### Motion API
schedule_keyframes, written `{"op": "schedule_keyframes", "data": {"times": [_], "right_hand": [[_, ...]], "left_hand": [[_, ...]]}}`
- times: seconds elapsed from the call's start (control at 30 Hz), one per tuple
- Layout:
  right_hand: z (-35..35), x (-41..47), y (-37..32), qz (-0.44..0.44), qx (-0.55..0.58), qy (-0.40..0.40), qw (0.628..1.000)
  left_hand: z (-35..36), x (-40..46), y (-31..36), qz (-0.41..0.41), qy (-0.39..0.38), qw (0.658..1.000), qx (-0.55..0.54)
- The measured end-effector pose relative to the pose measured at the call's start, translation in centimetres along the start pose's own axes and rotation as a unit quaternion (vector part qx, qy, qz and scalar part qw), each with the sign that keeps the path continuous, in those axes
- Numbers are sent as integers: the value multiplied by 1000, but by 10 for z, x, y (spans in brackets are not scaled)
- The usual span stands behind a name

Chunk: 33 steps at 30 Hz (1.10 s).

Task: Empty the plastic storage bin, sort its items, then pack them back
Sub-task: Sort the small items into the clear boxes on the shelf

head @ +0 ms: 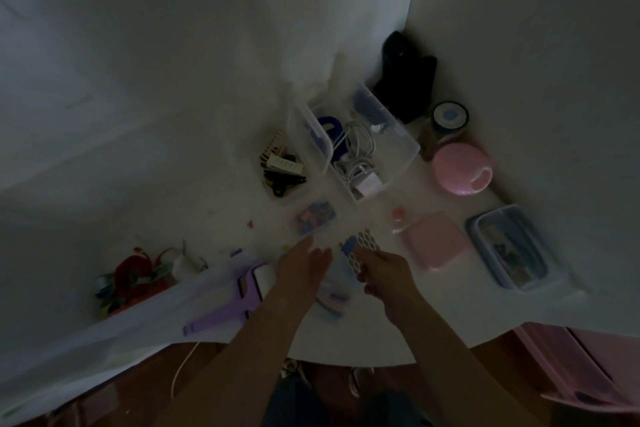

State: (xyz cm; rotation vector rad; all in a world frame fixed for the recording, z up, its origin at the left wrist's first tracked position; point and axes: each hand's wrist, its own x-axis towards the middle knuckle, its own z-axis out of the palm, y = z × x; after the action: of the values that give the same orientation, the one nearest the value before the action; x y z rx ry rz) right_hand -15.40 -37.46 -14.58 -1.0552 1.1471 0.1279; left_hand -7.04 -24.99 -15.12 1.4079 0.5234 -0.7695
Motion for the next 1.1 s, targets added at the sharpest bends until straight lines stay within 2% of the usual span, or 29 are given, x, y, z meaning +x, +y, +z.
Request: {"op": "schedule_keyframes", "data": {"times": [0.03, 0.07, 0.13, 0.17, 0.23, 0.3, 0.43, 0.47, 0.57, 0.63, 0.7, 0.77, 0.8, 0.87, 0.93, 1.0, 1.1], "right_hand": [[3, 5, -1, 6, 6, 1, 1000], [6, 8, -2, 12, 9, 2, 1000], [10, 14, -3, 21, 16, 2, 1000], [11, 16, -4, 24, 20, 2, 999], [14, 19, -5, 30, 29, 7, 999], [18, 22, -6, 34, 40, 10, 999], [37, 27, -11, 38, 53, 4, 998], [45, 28, -15, 36, 53, 0, 998], [66, 29, -31, 35, 58, -39, 997], [72, 28, -36, 44, 78, -57, 994], [65, 26, -34, 53, 125, -47, 990], [44, 23, -31, 59, 230, -42, 970], [31, 25, -29, 53, 290, -31, 955], [4, 28, -34, 29, 361, 2, 932], [-13, 30, -43, 8, 376, 23, 926], [-19, 29, -50, 7, 392, 36, 919], [-18, 14, -56, 4, 390, 16, 920]], "left_hand": [[0, 2, 5, 3, -11, 999, 47], [-4, 11, 0, 22, 10, 996, 82], [-12, 23, -4, 65, 9, 976, 207], [-12, 16, 0, 72, -5, 976, 207], [-14, 12, 7, 76, -8, 996, 55], [-11, 4, 18, -9, -56, 985, -163], [-9, 6, 31, -11, -71, 963, -259], [-7, 5, 34, -9, -81, 958, -275], [-5, 6, 40, 20, -31, 972, -231], [-8, 8, 36, 31, -38, 979, -200], [-13, 3, 34, 21, -78, 983, -162], [-10, 8, 25, 53, -70, 990, -111], [-6, 8, 23, 17, -86, 983, -162], [2, 6, 14, -13, -51, 979, -198], [14, 9, 7, -82, -37, 967, -237], [23, 6, 7, -91, 0, 975, -203], [26, 6, 2, -129, -20, 954, -271]]}}
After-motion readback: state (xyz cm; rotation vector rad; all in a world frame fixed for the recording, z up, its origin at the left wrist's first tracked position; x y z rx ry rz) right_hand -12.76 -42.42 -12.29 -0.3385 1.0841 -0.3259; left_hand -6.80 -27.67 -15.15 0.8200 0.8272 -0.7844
